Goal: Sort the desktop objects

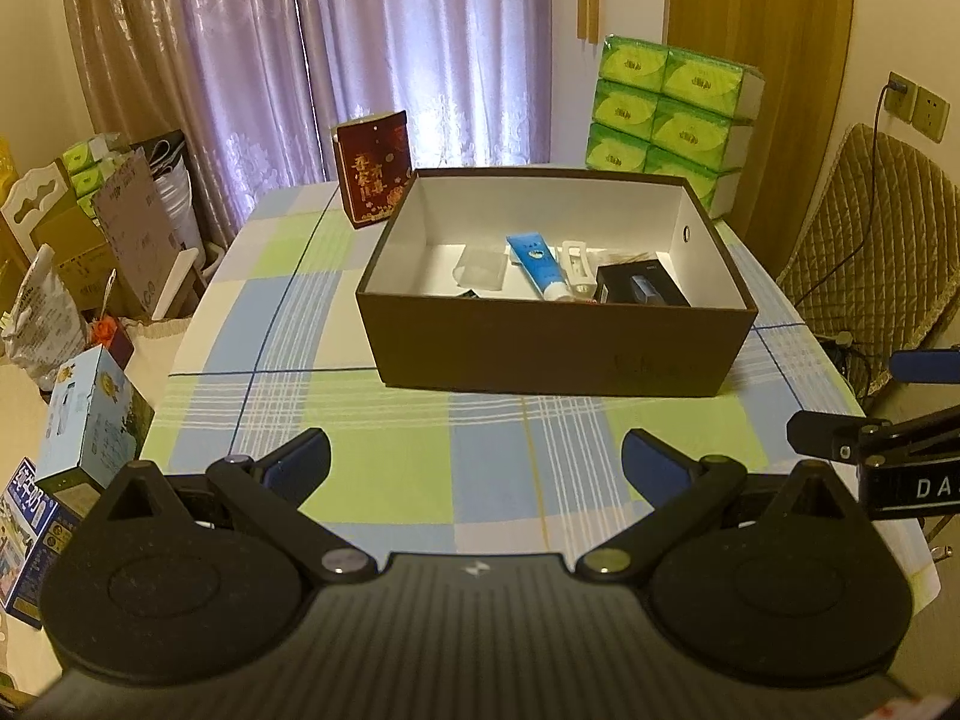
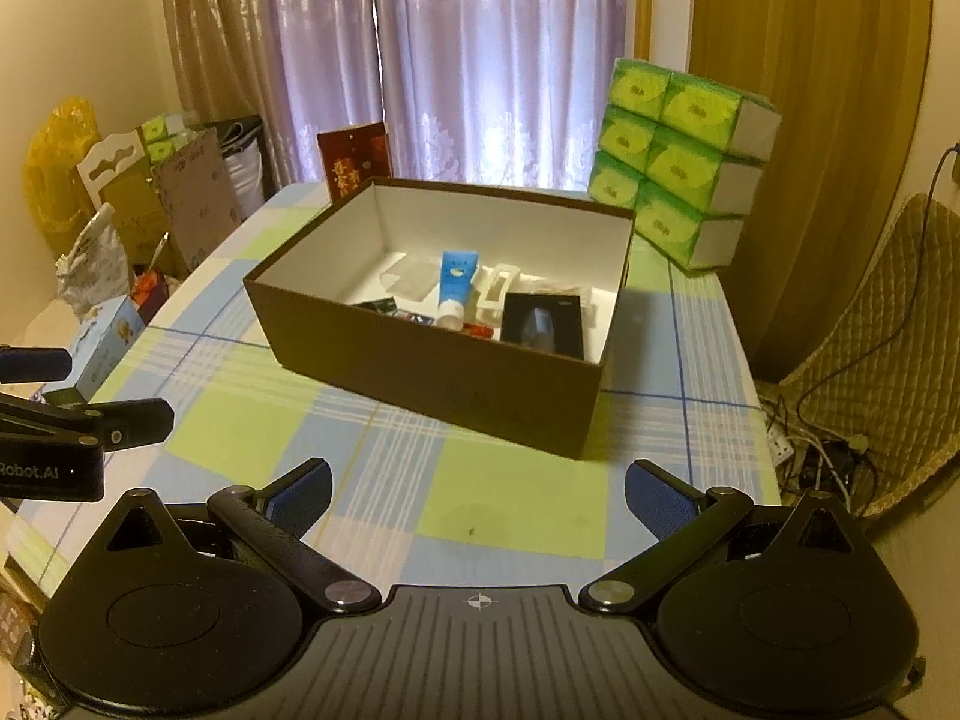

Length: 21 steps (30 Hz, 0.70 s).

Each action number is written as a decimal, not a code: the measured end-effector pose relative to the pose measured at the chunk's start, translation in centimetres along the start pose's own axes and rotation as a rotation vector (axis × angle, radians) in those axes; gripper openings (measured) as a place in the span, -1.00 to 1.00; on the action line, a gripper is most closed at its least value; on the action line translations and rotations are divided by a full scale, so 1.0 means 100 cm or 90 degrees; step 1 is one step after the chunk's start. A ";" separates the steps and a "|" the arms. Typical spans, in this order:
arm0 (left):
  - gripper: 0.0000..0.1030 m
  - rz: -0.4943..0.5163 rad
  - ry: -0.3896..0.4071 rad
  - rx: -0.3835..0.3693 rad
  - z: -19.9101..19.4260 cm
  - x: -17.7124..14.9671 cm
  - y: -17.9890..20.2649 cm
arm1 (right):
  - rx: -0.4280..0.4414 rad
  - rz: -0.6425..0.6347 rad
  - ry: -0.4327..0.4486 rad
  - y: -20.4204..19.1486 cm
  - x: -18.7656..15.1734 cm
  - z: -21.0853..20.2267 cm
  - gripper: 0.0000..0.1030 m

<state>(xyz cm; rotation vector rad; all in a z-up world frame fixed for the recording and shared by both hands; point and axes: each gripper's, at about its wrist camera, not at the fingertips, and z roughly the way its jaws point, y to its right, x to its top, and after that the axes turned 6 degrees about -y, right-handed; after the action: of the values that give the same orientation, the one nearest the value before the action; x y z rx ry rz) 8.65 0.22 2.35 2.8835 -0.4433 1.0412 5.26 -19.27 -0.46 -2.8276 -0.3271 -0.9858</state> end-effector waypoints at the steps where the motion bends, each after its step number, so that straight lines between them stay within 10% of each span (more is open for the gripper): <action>1: 0.98 0.000 -0.002 0.000 0.001 0.000 0.000 | 0.000 0.001 -0.003 0.000 -0.001 0.001 0.96; 21: 0.98 -0.002 -0.024 0.005 0.024 0.010 -0.007 | 0.000 0.005 -0.033 -0.002 0.006 0.025 0.96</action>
<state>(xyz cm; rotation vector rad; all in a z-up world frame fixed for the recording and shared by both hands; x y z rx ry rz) 11.09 0.32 1.17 2.9153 -0.4369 0.9913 7.13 -18.52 -2.00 -2.8555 -0.3217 -0.9133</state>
